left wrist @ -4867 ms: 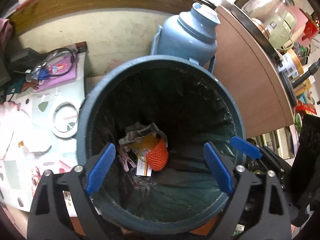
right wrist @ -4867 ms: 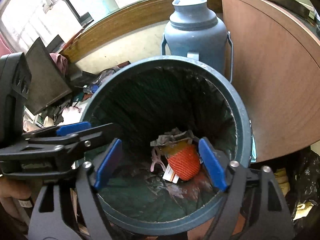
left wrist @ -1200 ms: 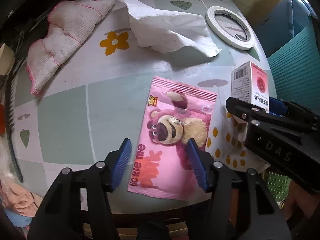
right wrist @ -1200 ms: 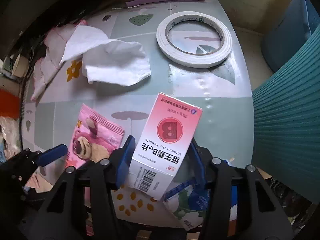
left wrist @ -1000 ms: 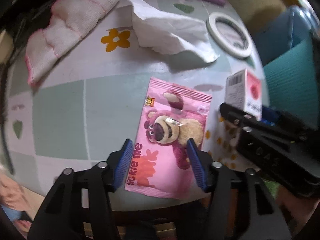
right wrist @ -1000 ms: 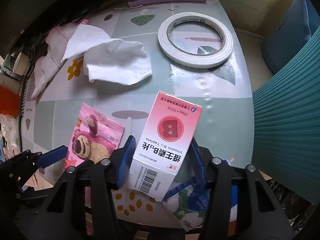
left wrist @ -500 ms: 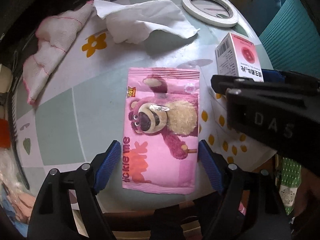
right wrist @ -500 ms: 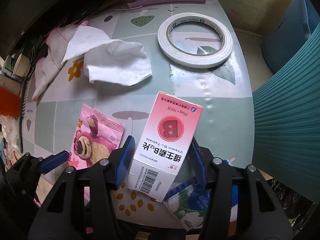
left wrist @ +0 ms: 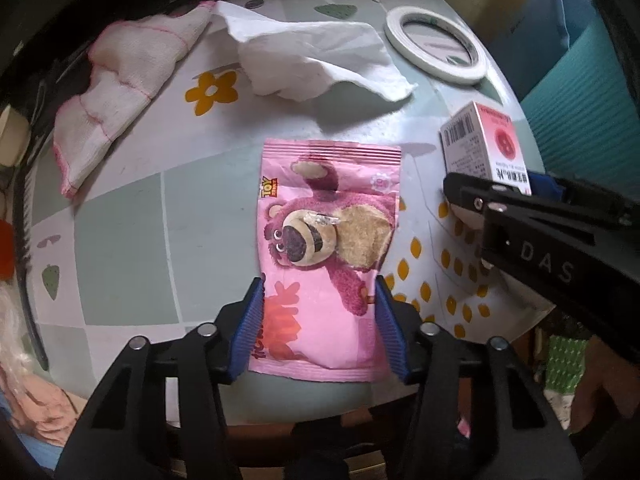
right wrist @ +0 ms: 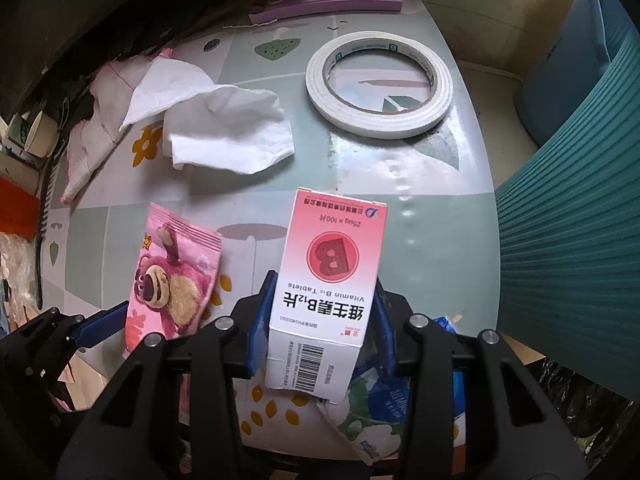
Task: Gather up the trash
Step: 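Grasp the pink vitamin B box with the right gripper while the left gripper grasps the pink candy wrapper, then carry the wrapper and vitamin box over the trash bin with both grippers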
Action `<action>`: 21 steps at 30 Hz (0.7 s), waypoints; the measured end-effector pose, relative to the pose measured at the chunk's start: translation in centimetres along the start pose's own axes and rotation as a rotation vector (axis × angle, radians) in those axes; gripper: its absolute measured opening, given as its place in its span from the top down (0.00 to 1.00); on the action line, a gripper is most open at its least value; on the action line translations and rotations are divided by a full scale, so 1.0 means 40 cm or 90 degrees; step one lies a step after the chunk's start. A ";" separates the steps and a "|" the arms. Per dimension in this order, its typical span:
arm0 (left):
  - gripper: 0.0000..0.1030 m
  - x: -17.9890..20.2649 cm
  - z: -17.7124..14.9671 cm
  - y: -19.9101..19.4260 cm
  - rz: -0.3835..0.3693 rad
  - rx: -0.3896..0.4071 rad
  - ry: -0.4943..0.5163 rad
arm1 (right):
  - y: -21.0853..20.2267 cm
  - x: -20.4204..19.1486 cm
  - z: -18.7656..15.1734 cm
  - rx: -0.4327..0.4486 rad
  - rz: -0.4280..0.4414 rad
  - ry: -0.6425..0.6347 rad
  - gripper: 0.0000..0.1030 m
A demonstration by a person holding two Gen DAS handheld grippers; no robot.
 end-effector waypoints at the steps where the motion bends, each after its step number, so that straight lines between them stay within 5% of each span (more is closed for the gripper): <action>1: 0.55 -0.008 0.003 -0.002 -0.009 0.002 -0.004 | -0.001 0.002 0.000 0.000 0.001 0.001 0.58; 8: 0.66 -0.042 0.014 -0.023 -0.051 0.009 -0.018 | -0.017 0.004 0.005 0.009 0.015 0.010 0.58; 21: 0.67 -0.103 0.048 -0.112 -0.101 0.039 -0.067 | -0.138 0.019 0.005 0.040 0.053 0.044 0.58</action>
Point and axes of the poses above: each gripper's, at about its wrist camera, not at the fingertips, and y roughly the way its jaws point, x to its right, z to its top, the point moved 7 cm from there along y, roughly the way its jaws point, and after that the axes turned 3 degrees about -z, right-handed, at the moved point
